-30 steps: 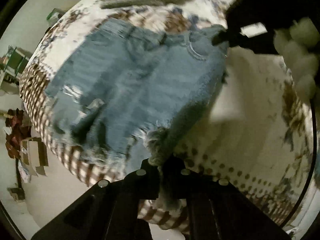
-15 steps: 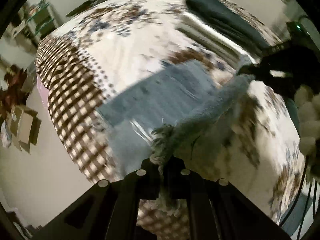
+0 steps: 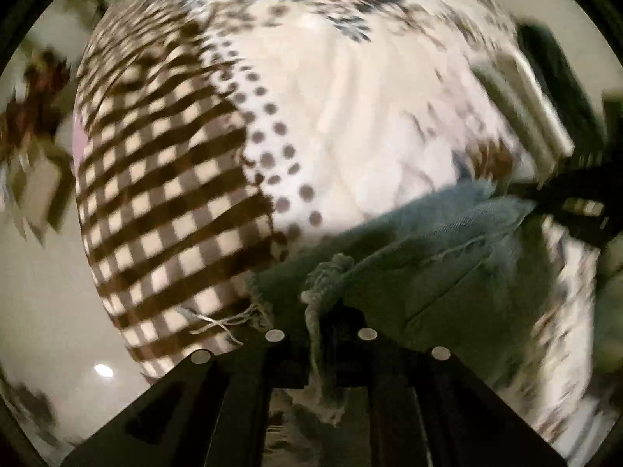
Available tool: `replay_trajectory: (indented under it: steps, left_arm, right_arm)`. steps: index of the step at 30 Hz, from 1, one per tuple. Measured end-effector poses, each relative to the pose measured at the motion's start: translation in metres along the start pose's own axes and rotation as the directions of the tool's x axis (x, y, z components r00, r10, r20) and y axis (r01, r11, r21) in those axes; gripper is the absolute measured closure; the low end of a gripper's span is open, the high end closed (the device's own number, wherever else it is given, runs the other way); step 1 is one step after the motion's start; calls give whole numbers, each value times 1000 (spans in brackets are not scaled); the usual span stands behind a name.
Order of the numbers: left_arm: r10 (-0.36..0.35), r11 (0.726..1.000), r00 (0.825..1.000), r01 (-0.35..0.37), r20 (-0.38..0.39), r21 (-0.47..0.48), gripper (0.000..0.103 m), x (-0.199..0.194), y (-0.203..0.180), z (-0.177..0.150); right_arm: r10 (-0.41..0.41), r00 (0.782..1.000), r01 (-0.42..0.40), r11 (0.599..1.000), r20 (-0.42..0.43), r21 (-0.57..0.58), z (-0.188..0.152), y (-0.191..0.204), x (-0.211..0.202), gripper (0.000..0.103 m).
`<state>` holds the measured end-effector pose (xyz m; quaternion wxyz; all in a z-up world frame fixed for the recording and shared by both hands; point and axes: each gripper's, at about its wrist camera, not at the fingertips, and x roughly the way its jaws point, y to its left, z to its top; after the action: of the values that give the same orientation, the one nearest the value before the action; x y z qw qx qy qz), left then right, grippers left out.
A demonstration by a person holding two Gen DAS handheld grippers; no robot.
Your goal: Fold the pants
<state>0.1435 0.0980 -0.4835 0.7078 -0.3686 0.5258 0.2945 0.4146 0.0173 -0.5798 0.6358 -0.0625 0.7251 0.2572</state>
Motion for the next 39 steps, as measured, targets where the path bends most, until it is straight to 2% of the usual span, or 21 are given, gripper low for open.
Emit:
replay_trajectory:
  steps: [1,3,4,5,7,9,13,18,19,21,23,26,28,30,32,34,35,36,37,38,39]
  left_arm:
    - [-22,999,1000,22,-4,-32,91,-2,5,1]
    - [-31,995,999,32,16,-96,79,-12,15,1]
    - [-35,992,999,39,38,-117,68,-18,19,1]
    - [-33,990,997,42,63,-135,50,-26,22,0]
    - [-19,986,995,35,100,-163,28,-41,26,-1]
    - [-19,980,989,47,145,-193,27,-60,26,-9]
    - [-94,967,977,136,194,-217,12,-87,9,-37]
    - [-223,905,965,256,136,-339,12,-67,-31,-97]
    - [-244,885,963,268,112,-381,12,-56,-35,-110]
    - [-296,812,952,294,80,-504,12,-28,-34,-134]
    - [-340,713,937,314,82,-627,12,-1,-26,-155]
    - [-371,604,923,326,106,-727,12,29,-14,-169]
    - [-362,548,923,327,134,-770,13,40,-4,-173]
    - [-363,464,915,342,177,-817,13,48,8,-174]
    - [-362,364,905,357,222,-860,14,52,19,-176]
    - [-344,300,908,348,240,-888,17,52,23,-178]
    - [-328,281,912,342,245,-897,24,50,24,-179]
    - [-314,277,918,333,243,-901,30,48,24,-179]
    - [-297,280,925,321,237,-905,43,46,23,-178]
    - [-281,290,931,313,232,-905,58,41,24,-176]
    - [-269,306,935,312,232,-900,63,38,25,-174]
  right_arm:
    - [22,1000,-22,1000,2,8,0,-1,-1,83]
    - [98,995,-98,995,3,12,-3,-3,-8,59]
    - [116,993,-116,993,6,12,-4,-4,-11,54]
    - [135,991,-136,991,13,11,-8,-6,-16,44]
    - [199,979,-199,980,36,-4,-19,-15,-31,31]
    - [223,973,-222,975,68,-23,-32,-25,-46,1]
    - [205,973,-197,977,106,-83,-66,-56,-74,0]
    - [189,980,-182,976,57,-117,-102,-109,-79,0]
    - [190,981,-185,976,43,-112,-106,-122,-75,0]
    - [220,975,-220,973,-2,-72,-110,-144,-62,0]
    - [270,962,-271,962,-34,-17,-110,-164,-46,0]
    - [351,935,-350,936,-47,29,-106,-181,-23,0]
    - [400,915,-397,916,-58,66,-101,-187,-7,0]
    - [435,899,-429,899,-58,92,-96,-192,8,4]
    - [465,885,-458,882,-40,111,-92,-195,19,11]
    - [510,860,-505,853,-4,128,-87,-197,26,24]
    - [523,852,-520,844,12,128,-85,-196,29,34]
    - [525,851,-523,843,20,127,-84,-196,30,37]
    - [529,848,-528,840,31,123,-83,-194,32,40]
    - [528,848,-528,841,39,118,-82,-193,32,48]
    - [533,845,-534,837,45,117,-82,-194,32,54]
